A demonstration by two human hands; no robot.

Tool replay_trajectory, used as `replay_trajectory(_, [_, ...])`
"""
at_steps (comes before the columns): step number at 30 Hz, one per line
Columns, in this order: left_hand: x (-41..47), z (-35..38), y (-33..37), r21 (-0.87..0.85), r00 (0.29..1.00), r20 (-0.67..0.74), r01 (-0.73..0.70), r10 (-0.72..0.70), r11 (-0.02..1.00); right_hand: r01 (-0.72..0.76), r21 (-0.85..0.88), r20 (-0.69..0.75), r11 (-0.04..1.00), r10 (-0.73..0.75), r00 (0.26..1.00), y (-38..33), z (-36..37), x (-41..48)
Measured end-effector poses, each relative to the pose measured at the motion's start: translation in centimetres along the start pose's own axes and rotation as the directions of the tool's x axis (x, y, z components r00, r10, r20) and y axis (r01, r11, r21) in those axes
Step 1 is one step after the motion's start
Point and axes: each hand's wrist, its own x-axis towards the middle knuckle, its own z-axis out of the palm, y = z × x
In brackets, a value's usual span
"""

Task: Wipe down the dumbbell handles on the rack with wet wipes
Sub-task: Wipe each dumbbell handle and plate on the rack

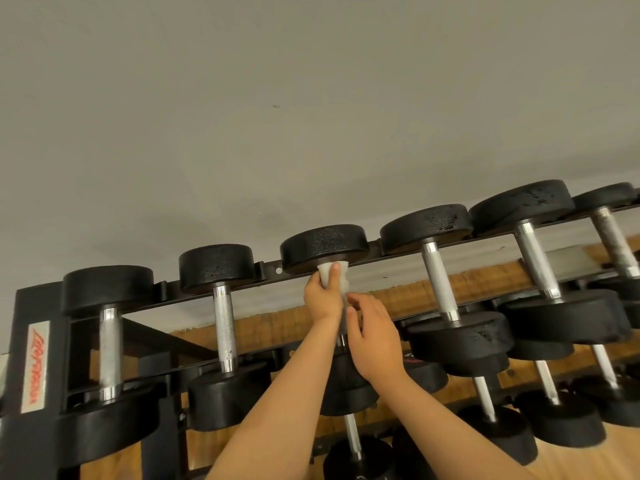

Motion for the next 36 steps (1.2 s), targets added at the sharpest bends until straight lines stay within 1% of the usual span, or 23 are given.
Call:
replay_trajectory(2, [-0.2,-0.1,0.0,0.005,1.0,-0.017,-0.006,0.006,1.0,-0.002,0.0,0.002,1.0,0.002,1.0,0.0,0.0,0.0])
replay_trajectory(5, [-0.6,-0.2,-0.1,-0.013,0.994,-0.108,-0.002,0.0,1.0,-0.006,0.001,0.007,1.0,0.006,1.0,0.0,0.0,0.1])
replay_trajectory(6, [-0.5,-0.2,-0.1,-0.008,0.995,-0.099,0.008,-0.009,1.0,-0.005,-0.001,0.011,1.0,0.005,1.0,0.0,0.0,0.1])
replay_trajectory(7, [-0.4,-0.2,0.1,0.002,0.998,-0.049,0.025,-0.025,1.0,0.0,-0.002,0.013,1.0,0.0,1.0,0.0,0.0,0.1])
replay_trajectory(9, [-0.2,-0.2,0.8,0.081,0.993,0.103,0.042,-0.051,0.996,0.016,-0.002,0.005,1.0,-0.016,1.0,0.0,0.1,0.1])
replay_trajectory(10, [0.0,-0.3,1.1,0.127,0.987,0.152,0.036,-0.056,0.991,0.018,-0.004,0.001,1.0,-0.018,1.0,0.0,0.1,0.1])
replay_trajectory(11, [0.2,-0.5,1.2,0.149,0.983,0.179,0.023,-0.05,0.989,0.019,-0.007,-0.002,1.0,-0.019,1.0,0.0,0.1,0.0])
replay_trajectory(12, [0.1,-0.7,1.3,0.135,0.98,0.194,0.005,-0.032,0.991,0.019,-0.008,-0.006,1.0,-0.019,1.0,0.1,0.0,0.0])
replay_trajectory(15, [-0.6,-1.1,0.5,0.04,0.979,0.202,-0.026,0.017,0.999,0.006,0.001,-0.005,1.0,-0.006,1.0,0.1,0.0,0.0])
replay_trajectory(17, [-0.4,-1.2,0.1,0.008,0.976,0.218,-0.003,0.001,1.0,0.0,0.004,0.001,1.0,0.0,1.0,0.0,0.0,0.0])
replay_trajectory(19, [0.3,-1.0,0.6,0.058,0.959,0.28,0.035,-0.05,0.998,0.009,0.007,0.001,1.0,-0.009,1.0,0.1,0.0,0.0])
replay_trajectory(21, [0.9,-1.0,0.8,0.088,0.953,0.297,0.041,-0.066,0.995,0.014,0.003,0.001,1.0,-0.014,1.0,0.1,0.0,0.0])
replay_trajectory(25, [0.4,-1.7,-0.1,0.119,0.983,0.179,-0.056,0.034,0.991,0.009,-0.005,0.005,1.0,-0.009,1.0,0.2,0.0,0.0])
replay_trajectory(26, [0.5,-1.9,-0.3,0.125,0.983,0.18,-0.057,0.034,0.991,0.011,-0.004,0.01,1.0,-0.011,1.0,0.2,0.0,0.1])
replay_trajectory(29, [0.6,-2.0,0.2,0.142,0.949,0.314,-0.027,-0.019,0.989,0.014,-0.003,0.022,1.0,-0.014,1.0,0.2,0.0,0.1])
replay_trajectory(30, [0.7,-1.8,0.5,0.154,0.942,0.333,-0.021,-0.032,0.988,0.011,-0.002,0.021,1.0,-0.011,1.0,0.2,0.0,0.1])
replay_trajectory(34, [0.5,-1.9,0.5,0.122,0.952,0.307,-0.027,-0.012,0.992,0.0,0.006,0.019,1.0,0.0,1.0,0.0,-0.1,0.1])
replay_trajectory(36, [0.2,-2.5,-0.6,0.171,0.946,0.323,-0.04,-0.017,0.985,-0.004,0.011,0.019,1.0,0.004,1.0,0.1,0.0,0.1])
